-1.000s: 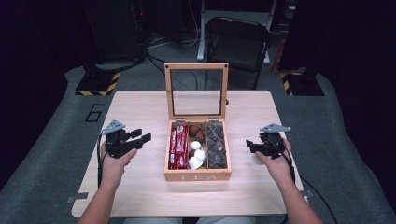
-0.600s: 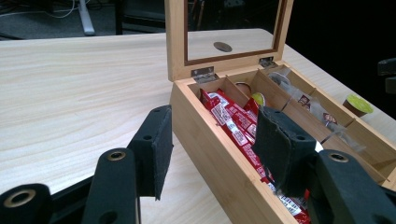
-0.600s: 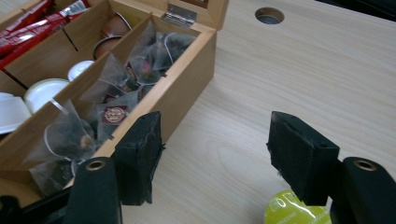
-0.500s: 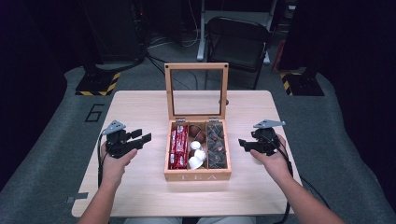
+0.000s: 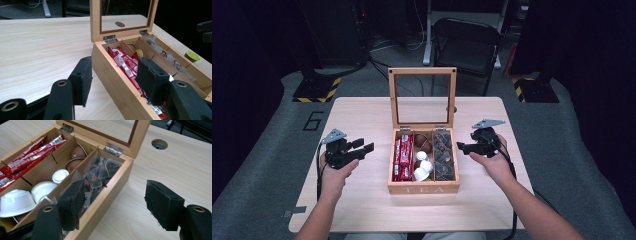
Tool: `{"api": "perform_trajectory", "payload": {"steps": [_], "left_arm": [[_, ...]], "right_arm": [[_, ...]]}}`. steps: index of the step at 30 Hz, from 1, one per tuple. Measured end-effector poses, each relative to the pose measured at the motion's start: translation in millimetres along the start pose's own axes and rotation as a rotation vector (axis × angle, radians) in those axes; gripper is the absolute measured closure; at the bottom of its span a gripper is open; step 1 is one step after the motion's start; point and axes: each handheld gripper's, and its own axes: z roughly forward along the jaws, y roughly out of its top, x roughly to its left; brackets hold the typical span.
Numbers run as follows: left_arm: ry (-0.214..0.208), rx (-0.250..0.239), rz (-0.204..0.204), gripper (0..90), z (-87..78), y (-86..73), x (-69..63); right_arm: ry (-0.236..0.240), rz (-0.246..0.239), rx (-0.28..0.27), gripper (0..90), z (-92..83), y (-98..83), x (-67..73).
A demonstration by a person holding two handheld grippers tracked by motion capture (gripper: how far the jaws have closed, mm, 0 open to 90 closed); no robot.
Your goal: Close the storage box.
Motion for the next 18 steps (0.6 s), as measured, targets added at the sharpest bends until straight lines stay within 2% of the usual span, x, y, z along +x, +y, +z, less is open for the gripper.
{"api": "perform_trajectory", "payload": {"steps": [9, 18], "left_arm": [[0.005, 0.001, -0.005, 45.1, 0.7, -0.5, 0.3], [0.003, 0.016, -0.003, 43.9, 1.6, -1.7, 0.3]], "right_arm": [[0.023, -0.003, -0.024, 31.9, 13.2, 21.3, 2.2], [0.043, 0.027, -0.034, 32.9, 25.5, 36.3, 1.4]]}}
